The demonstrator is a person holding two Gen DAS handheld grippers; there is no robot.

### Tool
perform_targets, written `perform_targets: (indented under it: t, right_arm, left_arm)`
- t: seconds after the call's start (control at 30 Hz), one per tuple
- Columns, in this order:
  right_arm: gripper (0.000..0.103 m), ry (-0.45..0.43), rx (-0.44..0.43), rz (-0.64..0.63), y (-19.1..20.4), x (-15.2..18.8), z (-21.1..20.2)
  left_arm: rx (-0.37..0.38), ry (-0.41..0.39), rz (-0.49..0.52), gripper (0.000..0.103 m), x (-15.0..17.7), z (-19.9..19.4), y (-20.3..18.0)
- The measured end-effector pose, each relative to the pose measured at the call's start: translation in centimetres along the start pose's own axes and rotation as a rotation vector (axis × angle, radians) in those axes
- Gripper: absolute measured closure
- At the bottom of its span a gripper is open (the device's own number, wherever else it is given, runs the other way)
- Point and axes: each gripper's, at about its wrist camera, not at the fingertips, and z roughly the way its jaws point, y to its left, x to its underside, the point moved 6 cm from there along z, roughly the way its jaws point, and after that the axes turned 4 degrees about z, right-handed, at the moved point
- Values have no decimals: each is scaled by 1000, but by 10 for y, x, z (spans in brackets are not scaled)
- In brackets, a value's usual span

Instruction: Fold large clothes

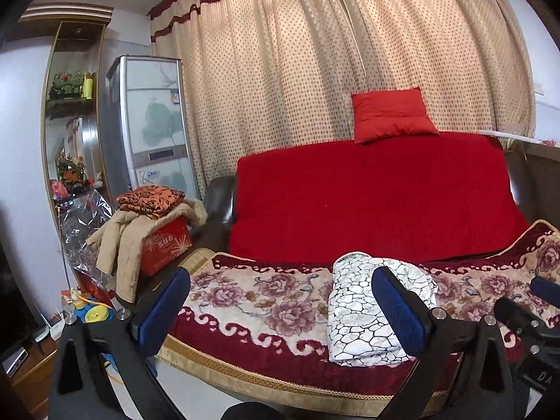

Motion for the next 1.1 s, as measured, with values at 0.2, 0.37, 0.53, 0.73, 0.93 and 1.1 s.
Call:
perform_targets:
  t: [0.2,0.37,0.53,0.73,0.93,1.1]
  right_arm:
    - [27,-11,-18,-11,11,1,-11]
    - [27,-22,-30,-23,18,-2,-17]
    - [27,-25,-41,-21,22,-3,-18]
    - [27,-28,-44,-33,29,-3,-20]
    - [27,-22,-54,-43,35,-1,-19]
    - [27,-26,-57,-50,40,-1,-20]
  left_arm:
    - [-6,-18,-11,0,-3,-14,8]
    - [-12,-28,-21,0,-5,-18,14]
    - [-12,-39,-27,0,-6,-24,20]
    - [-5,-51,-35,0,-6,-31,26]
    - [3,-67,-42,0,-6,-38,31]
    - [9,-75,-58,0,-7,-42,37]
